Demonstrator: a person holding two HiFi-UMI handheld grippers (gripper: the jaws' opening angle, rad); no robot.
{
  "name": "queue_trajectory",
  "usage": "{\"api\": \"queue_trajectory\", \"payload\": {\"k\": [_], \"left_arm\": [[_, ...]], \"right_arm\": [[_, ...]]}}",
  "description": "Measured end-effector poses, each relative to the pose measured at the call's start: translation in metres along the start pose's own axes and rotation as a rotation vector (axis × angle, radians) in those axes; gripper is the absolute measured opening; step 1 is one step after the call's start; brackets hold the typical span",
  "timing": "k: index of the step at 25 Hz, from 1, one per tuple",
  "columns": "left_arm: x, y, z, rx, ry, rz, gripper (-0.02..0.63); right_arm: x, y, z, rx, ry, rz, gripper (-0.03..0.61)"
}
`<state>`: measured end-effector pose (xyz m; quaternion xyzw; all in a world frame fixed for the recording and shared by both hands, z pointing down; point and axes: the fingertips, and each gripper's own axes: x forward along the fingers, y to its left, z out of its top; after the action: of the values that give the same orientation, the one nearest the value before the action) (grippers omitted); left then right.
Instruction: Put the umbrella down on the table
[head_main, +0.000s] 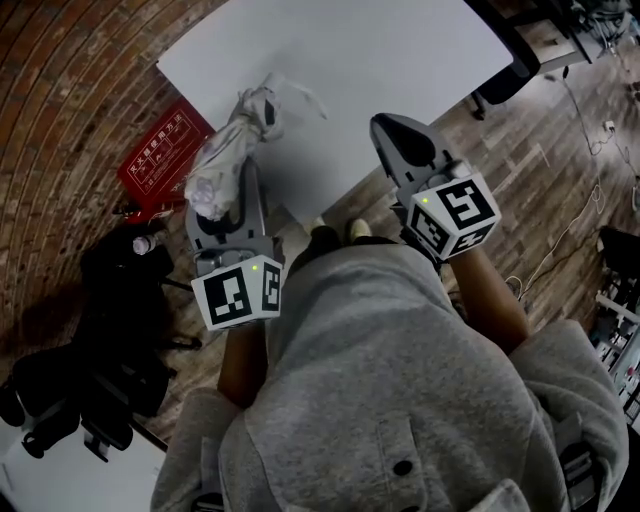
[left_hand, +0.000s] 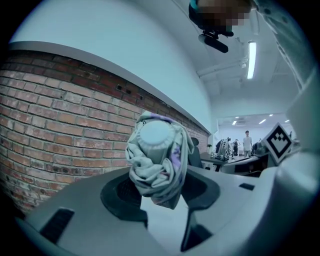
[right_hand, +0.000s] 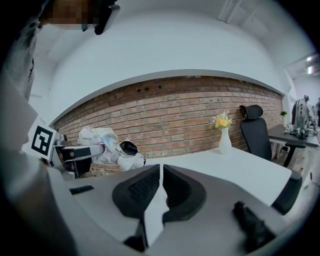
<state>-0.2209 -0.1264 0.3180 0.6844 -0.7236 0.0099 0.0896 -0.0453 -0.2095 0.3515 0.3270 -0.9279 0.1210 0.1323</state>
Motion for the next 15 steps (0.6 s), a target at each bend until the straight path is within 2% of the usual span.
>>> {"api": "queue_trajectory", "payload": {"k": [15], "left_arm": [[0.018, 0.013, -0.023, -0.021, 0.047, -0.037, 0.199]], "right_arm": [[0.018, 0.004, -0.013, 0.017, 0.041, -0.024, 0.032]]}}
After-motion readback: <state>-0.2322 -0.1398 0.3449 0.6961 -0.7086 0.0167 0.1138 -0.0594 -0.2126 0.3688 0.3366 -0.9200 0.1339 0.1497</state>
